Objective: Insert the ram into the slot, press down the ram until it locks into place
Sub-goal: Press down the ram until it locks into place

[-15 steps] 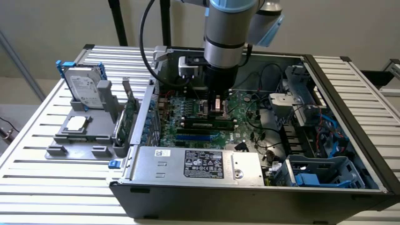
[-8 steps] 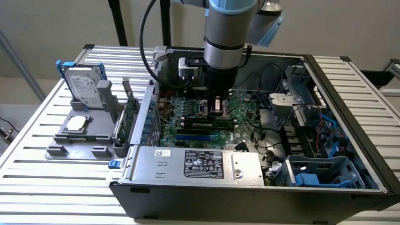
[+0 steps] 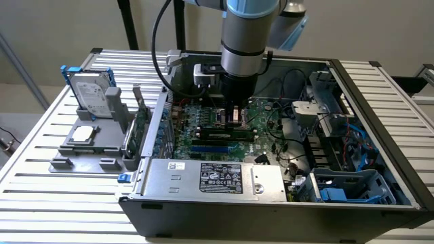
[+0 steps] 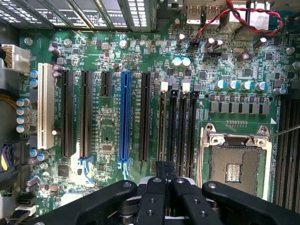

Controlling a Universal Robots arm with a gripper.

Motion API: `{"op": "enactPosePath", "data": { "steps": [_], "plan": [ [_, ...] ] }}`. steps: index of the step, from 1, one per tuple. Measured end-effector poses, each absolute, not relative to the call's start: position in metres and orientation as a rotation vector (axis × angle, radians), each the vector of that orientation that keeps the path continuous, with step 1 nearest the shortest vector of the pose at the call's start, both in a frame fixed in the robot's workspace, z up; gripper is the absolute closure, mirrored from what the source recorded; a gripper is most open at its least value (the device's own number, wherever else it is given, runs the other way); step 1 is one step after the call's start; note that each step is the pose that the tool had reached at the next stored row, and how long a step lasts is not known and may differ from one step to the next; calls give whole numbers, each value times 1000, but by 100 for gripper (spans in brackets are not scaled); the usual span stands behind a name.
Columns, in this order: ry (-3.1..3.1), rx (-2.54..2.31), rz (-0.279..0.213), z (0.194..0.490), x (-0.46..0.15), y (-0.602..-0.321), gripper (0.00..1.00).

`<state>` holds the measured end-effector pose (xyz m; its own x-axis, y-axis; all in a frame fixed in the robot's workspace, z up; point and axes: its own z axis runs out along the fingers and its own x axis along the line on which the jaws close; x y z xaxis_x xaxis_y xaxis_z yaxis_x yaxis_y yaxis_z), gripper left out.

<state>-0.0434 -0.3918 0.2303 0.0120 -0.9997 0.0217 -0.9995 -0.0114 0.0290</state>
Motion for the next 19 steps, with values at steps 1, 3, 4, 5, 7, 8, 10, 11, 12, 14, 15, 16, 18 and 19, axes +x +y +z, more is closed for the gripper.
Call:
{"op": "enactPosePath", "data": {
  "steps": [1, 3, 4, 5, 7, 8, 10, 11, 12, 14, 15, 16, 18, 19],
  "plan": [
    [-2183, 2209, -8, 230, -43, -392, 89],
    [-2184, 2210, -9, 228, -43, -392, 89],
    [-2184, 2210, -10, 227, -43, -392, 89],
    [-2184, 2210, -10, 227, -44, -392, 89],
    [-2184, 2210, -10, 227, -44, -392, 89],
    [-2185, 2211, -11, 227, -44, -392, 89],
    [-2185, 2210, -14, 233, -44, -392, 89],
    [-2184, 2209, -14, 238, -44, -392, 89],
    [-2183, 2209, -15, 242, -44, -392, 89],
    [-2183, 2209, -16, 250, -44, -392, 89],
    [-2183, 2208, -16, 253, -44, -392, 89],
    [-2183, 2208, -16, 255, -44, -392, 89],
    [-2183, 2209, -16, 256, -44, -392, 89],
    [-2183, 2209, -16, 256, -44, -392, 89]
  ]
}}
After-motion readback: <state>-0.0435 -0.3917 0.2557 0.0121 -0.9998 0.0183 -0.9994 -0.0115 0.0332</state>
